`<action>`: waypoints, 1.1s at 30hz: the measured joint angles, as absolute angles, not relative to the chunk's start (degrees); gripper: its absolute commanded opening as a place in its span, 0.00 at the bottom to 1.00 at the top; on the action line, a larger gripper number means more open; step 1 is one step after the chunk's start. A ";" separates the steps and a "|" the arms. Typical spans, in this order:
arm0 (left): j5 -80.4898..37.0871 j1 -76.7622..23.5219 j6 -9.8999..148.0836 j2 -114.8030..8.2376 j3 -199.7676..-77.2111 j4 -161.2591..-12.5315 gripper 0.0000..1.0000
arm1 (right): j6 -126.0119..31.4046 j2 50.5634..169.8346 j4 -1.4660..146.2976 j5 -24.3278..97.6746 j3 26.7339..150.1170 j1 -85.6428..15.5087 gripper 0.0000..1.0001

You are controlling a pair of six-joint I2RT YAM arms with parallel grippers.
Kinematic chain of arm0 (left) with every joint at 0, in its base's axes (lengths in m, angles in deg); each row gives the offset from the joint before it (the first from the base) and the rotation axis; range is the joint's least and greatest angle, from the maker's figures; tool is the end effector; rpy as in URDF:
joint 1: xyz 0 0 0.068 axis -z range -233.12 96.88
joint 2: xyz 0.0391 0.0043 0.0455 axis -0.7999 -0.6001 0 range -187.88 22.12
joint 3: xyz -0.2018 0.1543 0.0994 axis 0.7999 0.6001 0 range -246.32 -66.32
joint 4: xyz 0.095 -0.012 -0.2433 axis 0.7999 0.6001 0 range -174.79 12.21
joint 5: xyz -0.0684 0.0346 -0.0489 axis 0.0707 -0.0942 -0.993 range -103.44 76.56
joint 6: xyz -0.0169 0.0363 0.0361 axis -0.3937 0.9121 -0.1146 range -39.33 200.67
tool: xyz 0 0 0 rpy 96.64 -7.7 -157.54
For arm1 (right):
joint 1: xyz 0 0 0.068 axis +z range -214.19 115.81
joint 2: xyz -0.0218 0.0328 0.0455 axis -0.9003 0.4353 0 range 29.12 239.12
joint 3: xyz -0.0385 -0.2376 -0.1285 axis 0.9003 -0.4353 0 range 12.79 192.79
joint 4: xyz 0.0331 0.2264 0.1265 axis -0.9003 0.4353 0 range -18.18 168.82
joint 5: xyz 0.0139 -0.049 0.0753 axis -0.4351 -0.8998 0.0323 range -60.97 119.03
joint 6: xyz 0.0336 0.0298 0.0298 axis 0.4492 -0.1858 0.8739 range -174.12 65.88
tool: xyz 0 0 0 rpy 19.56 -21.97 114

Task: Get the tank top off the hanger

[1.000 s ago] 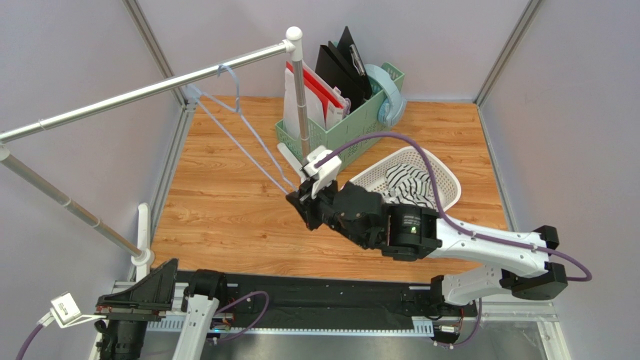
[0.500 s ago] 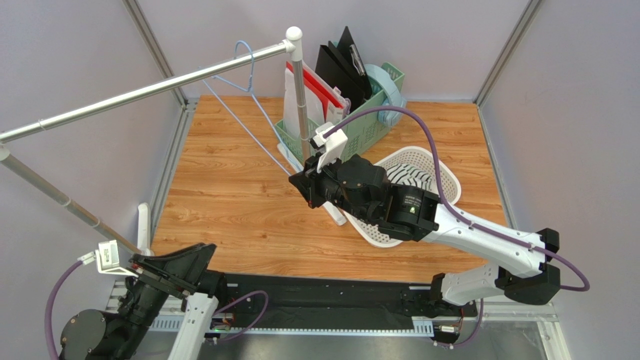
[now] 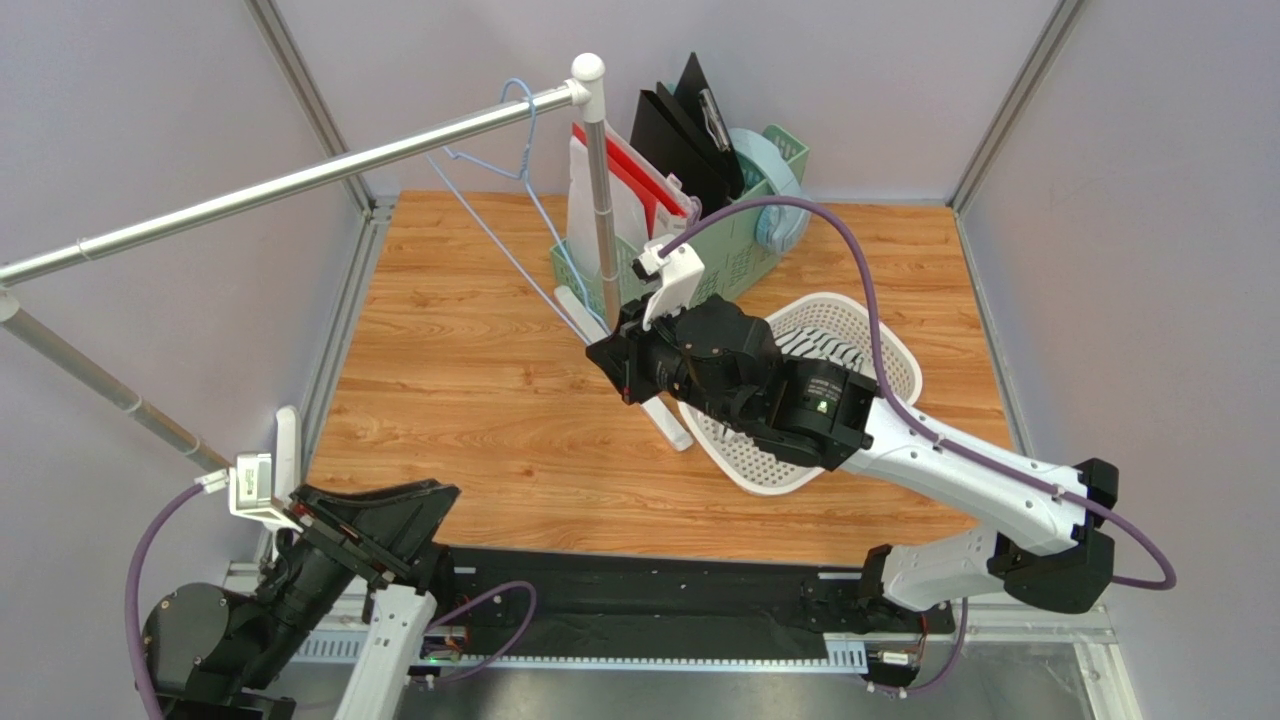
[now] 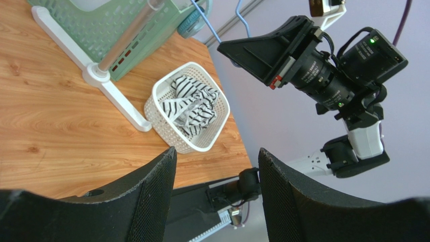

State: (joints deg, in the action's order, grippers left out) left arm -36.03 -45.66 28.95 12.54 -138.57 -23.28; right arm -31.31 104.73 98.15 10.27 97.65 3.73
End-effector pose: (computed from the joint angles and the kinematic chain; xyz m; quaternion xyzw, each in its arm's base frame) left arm -0.0753 -0.0041 0.4048 -0.1289 0.6885 -0.4651 0.5413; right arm 0.1194 0.2640 0.4363 -0.2150 0.7699 0.3251 0.5052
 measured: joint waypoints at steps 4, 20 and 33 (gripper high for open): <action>-38.35 -45.66 29.47 12.06 -137.72 -24.32 0.66 | -30.98 104.73 98.19 10.31 96.23 3.46 0.06; -50.61 -45.66 27.90 9.96 -122.59 -35.45 0.67 | -32.10 99.27 101.08 10.62 90.85 3.49 0.88; -54.94 -45.66 24.79 11.05 -110.94 -45.94 0.68 | -32.47 74.46 103.81 10.12 76.58 3.49 1.00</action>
State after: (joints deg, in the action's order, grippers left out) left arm -54.94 -45.66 24.79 11.05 -110.94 -45.94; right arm -32.47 74.46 103.81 10.12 76.58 3.49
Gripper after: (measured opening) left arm 0.673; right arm 0.980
